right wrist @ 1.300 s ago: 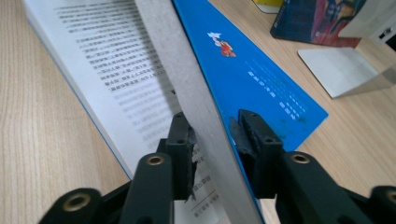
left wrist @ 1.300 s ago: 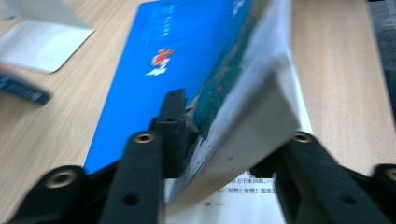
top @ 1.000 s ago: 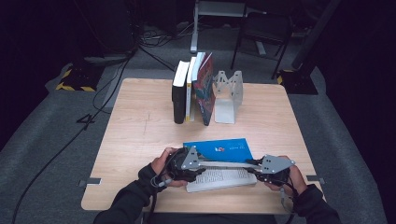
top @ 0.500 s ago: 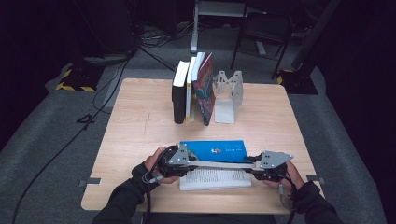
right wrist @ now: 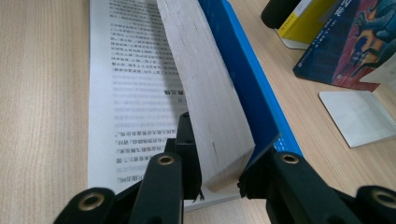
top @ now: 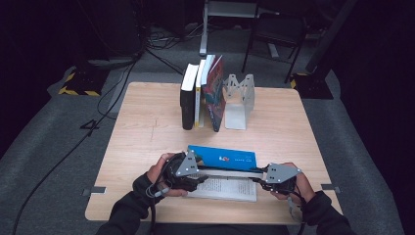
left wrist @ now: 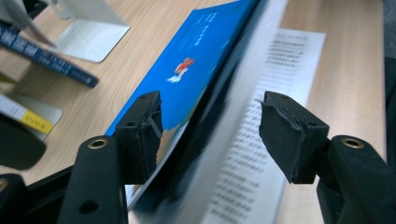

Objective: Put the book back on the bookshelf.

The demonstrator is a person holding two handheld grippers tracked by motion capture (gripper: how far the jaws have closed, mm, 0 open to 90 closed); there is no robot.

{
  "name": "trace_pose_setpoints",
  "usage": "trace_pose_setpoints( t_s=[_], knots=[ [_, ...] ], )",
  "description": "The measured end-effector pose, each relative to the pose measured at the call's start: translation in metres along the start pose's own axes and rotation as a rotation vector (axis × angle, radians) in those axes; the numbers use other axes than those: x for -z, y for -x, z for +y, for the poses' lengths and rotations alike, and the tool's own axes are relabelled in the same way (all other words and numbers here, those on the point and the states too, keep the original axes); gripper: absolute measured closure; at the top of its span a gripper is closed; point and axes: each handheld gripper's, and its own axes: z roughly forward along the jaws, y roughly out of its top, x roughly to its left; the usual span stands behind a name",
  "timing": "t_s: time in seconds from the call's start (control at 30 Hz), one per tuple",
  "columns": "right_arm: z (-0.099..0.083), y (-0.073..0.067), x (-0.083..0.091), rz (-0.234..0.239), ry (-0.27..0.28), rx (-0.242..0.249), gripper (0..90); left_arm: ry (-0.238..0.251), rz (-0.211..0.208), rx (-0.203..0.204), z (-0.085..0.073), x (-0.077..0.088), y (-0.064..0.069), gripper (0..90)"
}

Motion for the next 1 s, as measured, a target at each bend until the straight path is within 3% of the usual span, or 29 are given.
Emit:
trace_pose_setpoints(
  t_s=[0.07, 0.13, 0.3, 0.47, 0.5, 0.53, 0.7, 0.77, 0.8, 0.87, 0.93, 1.0],
  knots=[
    [0.003, -0.002, 0.0, -0.001, -0.002, 0.002, 72.8, -0.034, 0.029, -0.004, 0.003, -0.005, 0.006, 37.8],
    [0.006, -0.004, 0.0, -0.001, -0.002, 0.015, 73.3, -0.05, 0.055, 0.018, 0.004, -0.011, 0.008, 35.9],
    [0.013, -0.007, 0.0, 0.0, -0.009, 0.021, 73.6, -0.109, 0.04, 0.03, 0.001, -0.028, 0.01, 38.2],
    [0.02, -0.009, -0.002, 0.0, -0.014, 0.024, 73.7, -0.145, 0.11, 0.081, -0.004, -0.036, 0.011, 51.5],
    [0.02, -0.009, -0.002, 0.0, -0.014, 0.024, 73.7, -0.145, 0.11, 0.081, -0.004, -0.036, 0.011, 57.6],
    [0.021, -0.009, -0.003, 0.001, -0.015, 0.024, 73.7, -0.144, 0.112, 0.082, -0.007, -0.036, 0.01, 57.6],
    [0.024, -0.008, -0.004, 0.028, 0.033, 0.015, 69.5, -0.12, 0.054, 0.063, -0.019, -0.033, 0.0, 65.9],
    [0.021, -0.001, -0.005, 0.061, 0.078, -0.005, 58.3, -0.107, 0.037, 0.059, -0.023, -0.033, -0.004, 67.2],
    [0.018, 0.002, -0.006, 0.046, 0.072, -0.009, 52.3, -0.099, 0.027, 0.064, -0.025, -0.032, -0.007, 67.4],
    [0.009, 0.015, -0.014, 0.068, 0.04, -0.062, 47.5, -0.085, 0.014, 0.063, -0.028, -0.029, -0.011, 67.9],
    [-0.002, 0.024, -0.027, 0.065, -0.006, -0.062, 49.1, -0.077, -0.003, 0.058, -0.032, -0.028, -0.017, 67.9],
    [-0.008, 0.027, -0.035, 0.116, 0.03, -0.094, 61.1, -0.079, -0.009, 0.07, -0.034, -0.027, -0.022, 67.6]
  ],
)
